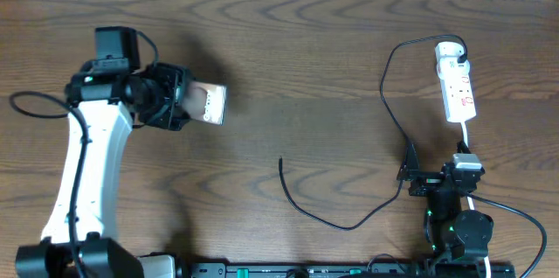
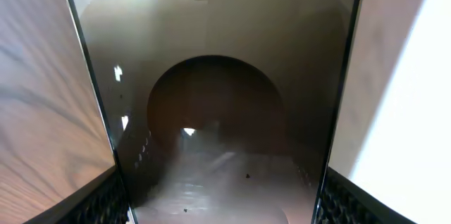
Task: Plug charger to phone and switch on socket
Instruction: 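Lift the phone with the left gripper and tilt it upright, then move the right gripper toward the phone held by the left gripper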
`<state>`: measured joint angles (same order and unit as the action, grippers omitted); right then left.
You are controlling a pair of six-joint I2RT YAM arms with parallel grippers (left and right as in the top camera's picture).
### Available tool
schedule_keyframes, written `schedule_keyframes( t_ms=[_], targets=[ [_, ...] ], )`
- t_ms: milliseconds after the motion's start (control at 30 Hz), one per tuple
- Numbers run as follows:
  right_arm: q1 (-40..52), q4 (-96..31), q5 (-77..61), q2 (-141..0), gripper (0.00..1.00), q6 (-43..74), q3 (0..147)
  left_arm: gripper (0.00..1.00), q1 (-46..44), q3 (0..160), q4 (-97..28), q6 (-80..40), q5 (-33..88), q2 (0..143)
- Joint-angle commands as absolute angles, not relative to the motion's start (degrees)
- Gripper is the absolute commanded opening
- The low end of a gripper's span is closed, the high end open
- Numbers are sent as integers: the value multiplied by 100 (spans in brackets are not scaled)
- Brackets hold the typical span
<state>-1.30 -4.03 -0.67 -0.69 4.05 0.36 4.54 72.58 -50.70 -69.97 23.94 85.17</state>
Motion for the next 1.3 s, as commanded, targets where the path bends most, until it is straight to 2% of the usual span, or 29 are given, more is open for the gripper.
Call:
schedule_keyframes(
  t_ms=[0,500,767,867,1033,1167,1267],
  targets=[
    [-38,-429,23,-38,99,303,32,7,272,7242,-5151,-6785,1391,8816],
    [-38,-419,71,-38,99,228,32,7,248,7240,-5140,-6726,1433,9690],
    [-38,43,-882,-40,99,1597,213,7,248,7242,-4792,-6731,1717,9688],
    [-38,8,-1103,-193,99,1723,650,7,248,7240,-4635,-6733,1732,9688],
    [-38,-598,-1590,-1391,99,1804,2016,7,242,7242,-4534,-6733,1732,9688],
    [-38,-1354,-2453,-3138,99,1800,3404,7,242,7242,-4532,-6735,1732,9688],
    [-38,-1981,-3673,-4742,99,1776,4508,7,242,7242,-4532,-6753,1732,9688]
  ],
)
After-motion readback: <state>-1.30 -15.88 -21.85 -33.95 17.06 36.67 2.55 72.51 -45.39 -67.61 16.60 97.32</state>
